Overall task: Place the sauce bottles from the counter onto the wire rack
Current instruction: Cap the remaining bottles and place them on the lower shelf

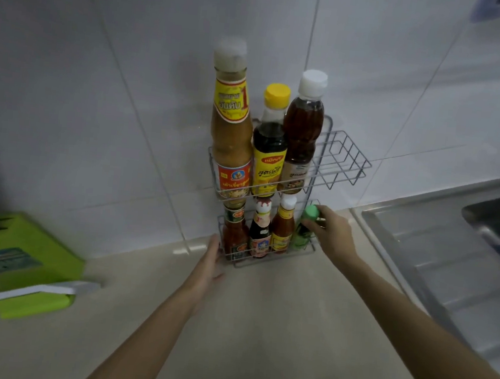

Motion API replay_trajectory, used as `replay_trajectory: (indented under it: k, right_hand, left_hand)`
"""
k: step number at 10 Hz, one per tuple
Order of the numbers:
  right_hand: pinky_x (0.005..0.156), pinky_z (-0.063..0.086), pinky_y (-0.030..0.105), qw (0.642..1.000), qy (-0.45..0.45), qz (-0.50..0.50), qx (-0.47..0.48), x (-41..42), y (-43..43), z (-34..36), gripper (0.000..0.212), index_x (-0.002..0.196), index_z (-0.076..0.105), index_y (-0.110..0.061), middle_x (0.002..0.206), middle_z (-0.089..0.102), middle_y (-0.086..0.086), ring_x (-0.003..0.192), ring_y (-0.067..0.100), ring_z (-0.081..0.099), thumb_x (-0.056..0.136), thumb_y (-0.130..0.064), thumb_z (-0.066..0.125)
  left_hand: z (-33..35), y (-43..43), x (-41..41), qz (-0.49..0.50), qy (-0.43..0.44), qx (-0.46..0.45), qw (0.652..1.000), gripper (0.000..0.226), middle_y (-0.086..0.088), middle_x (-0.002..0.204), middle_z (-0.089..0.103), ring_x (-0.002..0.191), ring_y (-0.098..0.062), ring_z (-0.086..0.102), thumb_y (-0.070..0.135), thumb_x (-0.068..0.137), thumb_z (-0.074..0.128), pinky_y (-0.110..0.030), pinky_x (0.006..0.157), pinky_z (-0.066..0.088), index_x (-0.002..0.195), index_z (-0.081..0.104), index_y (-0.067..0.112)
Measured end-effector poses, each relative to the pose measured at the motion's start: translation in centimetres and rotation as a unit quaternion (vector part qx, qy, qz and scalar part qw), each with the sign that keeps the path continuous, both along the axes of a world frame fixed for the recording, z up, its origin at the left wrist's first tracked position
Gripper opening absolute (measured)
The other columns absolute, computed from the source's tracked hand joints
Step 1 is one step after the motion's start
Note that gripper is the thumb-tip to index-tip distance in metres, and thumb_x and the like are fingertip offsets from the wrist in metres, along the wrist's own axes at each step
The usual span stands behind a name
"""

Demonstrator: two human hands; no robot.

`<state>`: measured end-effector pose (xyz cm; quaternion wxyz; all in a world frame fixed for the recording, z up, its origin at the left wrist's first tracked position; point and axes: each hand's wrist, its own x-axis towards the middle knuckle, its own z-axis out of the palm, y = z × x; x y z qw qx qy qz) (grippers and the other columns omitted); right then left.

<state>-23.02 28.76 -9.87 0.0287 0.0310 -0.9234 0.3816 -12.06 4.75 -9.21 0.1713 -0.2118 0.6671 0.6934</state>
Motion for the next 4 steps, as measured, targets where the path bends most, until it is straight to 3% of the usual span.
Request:
replay_trajectory:
  k: [2, 4]
  right_hand:
    - [0.075, 0.05, 0.028, 0.998, -0.016, 0.008, -0.063, 0.4, -0.2, -0.4, 0.035, 0.112, 0.066, -0.006, 0.103, 0.072, 0.011, 0.096, 0.022, 0.068, 0.08, -0.017, 0.075]
    - [0.097, 0.048, 0.034, 0.994, -0.039, 0.004, -0.106, 2.1, 0.1, -0.1, 0.061, 0.14, 0.044, -0.007, 0.132, 0.06, 0.012, 0.122, 0.026, 0.057, 0.087, -0.024, 0.069]
  left_hand:
    - [-0.1, 0.7, -0.1, -0.055, 0.006, -0.02, 0.998, 0.063, 0.014, 0.159, 0.017, 0.146, -0.01, 0.018, 0.067, 0.091, 0.014, -0.04, 0.121, 0.021, 0.149, 0.008, 0.042]
    - [1.4, -0.7, 1.3, -0.103, 0.013, -0.078, 0.992, 0.064, 0.013, 0.161, 0.012, 0.148, -0.011, 0.013, 0.066, 0.092, 0.012, -0.043, 0.123, 0.015, 0.15, 0.009, 0.039]
